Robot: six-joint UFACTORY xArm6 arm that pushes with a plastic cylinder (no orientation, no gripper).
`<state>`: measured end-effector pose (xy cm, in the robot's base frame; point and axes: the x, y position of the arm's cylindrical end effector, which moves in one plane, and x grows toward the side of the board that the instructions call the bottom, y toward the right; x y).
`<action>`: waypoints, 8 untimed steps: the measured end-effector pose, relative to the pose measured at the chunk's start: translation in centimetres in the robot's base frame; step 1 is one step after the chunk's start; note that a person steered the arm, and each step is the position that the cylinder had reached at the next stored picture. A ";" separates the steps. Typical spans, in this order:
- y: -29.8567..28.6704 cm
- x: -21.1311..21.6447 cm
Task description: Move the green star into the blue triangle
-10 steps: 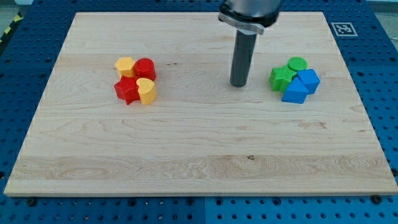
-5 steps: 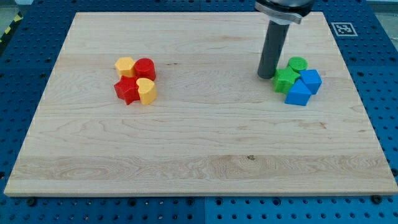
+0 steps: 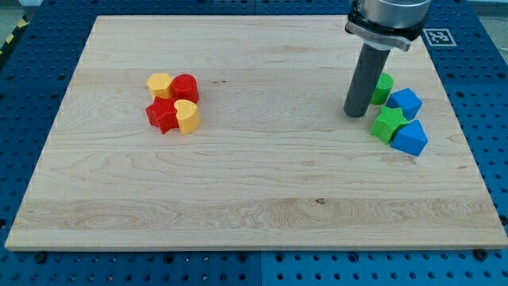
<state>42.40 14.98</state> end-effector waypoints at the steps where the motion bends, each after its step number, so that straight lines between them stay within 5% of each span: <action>1: 1.8 0.0; 8: 5.0 4.2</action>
<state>46.60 20.02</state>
